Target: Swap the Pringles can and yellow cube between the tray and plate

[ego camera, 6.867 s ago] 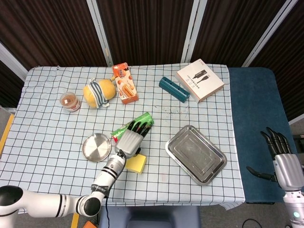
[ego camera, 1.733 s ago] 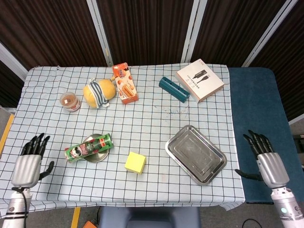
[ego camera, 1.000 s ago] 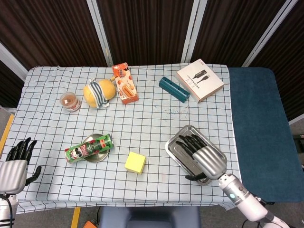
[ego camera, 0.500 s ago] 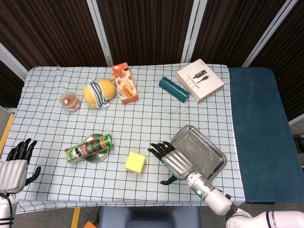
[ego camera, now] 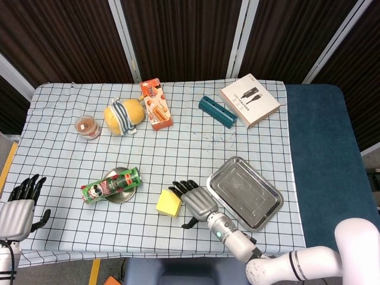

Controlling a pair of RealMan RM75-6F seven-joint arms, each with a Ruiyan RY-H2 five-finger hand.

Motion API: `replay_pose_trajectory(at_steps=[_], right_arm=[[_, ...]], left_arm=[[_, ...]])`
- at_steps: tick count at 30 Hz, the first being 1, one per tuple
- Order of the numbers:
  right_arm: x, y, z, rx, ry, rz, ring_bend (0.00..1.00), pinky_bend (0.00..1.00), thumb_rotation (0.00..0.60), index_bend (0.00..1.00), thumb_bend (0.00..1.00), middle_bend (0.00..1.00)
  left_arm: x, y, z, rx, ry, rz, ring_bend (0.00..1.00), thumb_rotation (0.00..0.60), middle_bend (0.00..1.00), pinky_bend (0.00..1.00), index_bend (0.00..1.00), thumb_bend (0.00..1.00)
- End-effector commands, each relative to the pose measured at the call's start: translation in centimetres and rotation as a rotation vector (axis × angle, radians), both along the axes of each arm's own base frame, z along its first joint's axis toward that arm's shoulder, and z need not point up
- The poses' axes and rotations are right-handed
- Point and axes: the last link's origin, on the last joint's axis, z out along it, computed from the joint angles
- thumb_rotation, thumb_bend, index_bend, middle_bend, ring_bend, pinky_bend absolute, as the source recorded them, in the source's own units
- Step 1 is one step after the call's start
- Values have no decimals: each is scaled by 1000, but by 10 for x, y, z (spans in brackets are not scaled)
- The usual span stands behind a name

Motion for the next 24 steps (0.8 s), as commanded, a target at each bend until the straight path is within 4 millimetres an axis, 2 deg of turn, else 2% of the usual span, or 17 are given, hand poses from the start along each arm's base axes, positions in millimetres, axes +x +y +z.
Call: replay_pose_trajectory(at_steps=[1, 13, 24], right_arm=[[10, -5, -8, -30, 5, 7, 122, 216, 600, 99, 64, 148], [24, -8, -26, -50, -5, 14, 248, 329, 600, 196, 64, 235], [33, -21, -43, -67, -2, -9, 375, 454, 600, 309, 64, 336]], left_arm=[[0, 0, 0, -5, -1, 3, 0, 600, 0, 144, 17, 380], [0, 0, 1, -23, -13, 8, 0, 600, 0, 145, 17, 378], [-1, 1, -1, -40, -12, 16, 0, 600, 0, 145, 18, 379]])
